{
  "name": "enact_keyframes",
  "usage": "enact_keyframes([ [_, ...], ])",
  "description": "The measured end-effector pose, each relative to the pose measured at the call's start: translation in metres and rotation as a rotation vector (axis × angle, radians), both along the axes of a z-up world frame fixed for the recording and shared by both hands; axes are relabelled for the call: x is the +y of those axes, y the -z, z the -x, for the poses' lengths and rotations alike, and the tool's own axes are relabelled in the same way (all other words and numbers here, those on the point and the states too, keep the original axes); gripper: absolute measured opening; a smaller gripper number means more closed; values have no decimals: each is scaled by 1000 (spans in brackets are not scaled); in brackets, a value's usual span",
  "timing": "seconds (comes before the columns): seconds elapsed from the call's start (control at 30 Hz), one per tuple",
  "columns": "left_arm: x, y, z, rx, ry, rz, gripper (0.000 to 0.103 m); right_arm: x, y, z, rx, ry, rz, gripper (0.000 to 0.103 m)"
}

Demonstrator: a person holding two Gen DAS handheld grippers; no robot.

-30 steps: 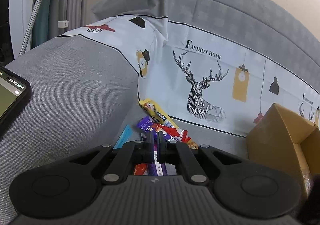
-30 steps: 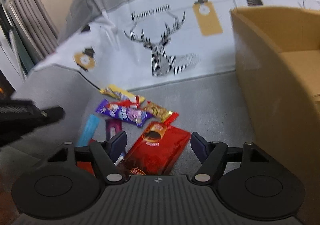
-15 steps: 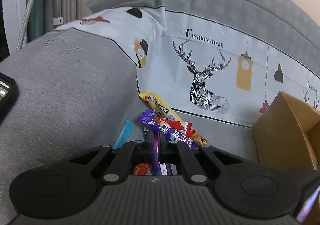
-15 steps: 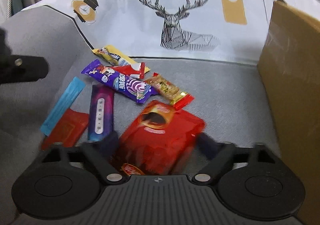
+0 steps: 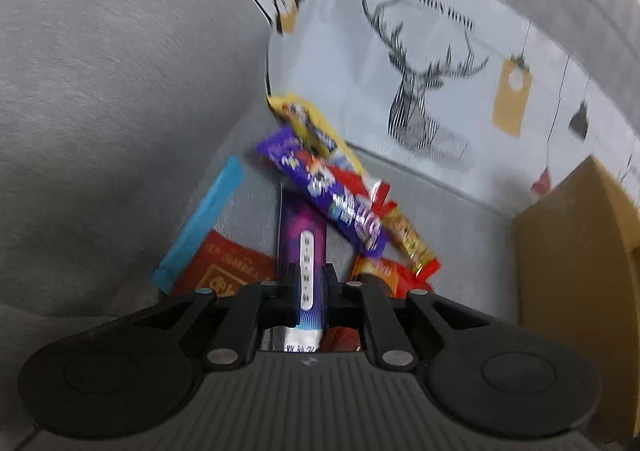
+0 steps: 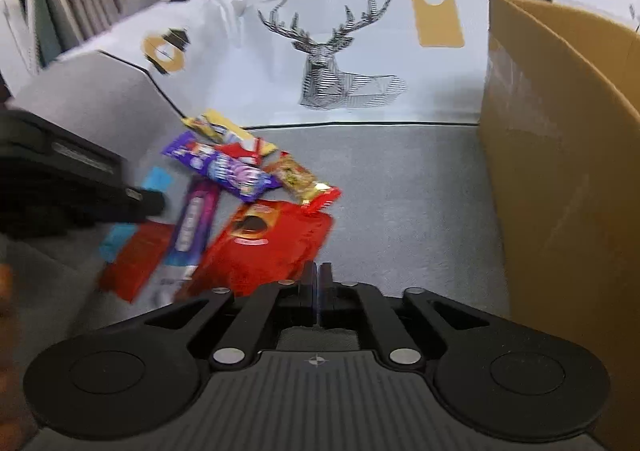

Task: Organize snacks
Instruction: 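Return both tools to the snack pile and grasp the purple tube with the left tool, then grasp the red coffee pouch with the right tool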

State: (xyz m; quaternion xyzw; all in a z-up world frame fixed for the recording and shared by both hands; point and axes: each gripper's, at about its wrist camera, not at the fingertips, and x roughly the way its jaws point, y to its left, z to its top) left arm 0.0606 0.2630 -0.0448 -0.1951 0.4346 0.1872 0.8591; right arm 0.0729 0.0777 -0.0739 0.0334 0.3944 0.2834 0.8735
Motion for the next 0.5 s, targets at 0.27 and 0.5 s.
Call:
enact_keyframes([
  [0.27,-13,17,-11,85,76,-98,39,1,-4,-1,7,-32,-62,66],
  [0.5,9,16,4,76,29,-15,19,20,-1,-2,29,-65,-55,88],
])
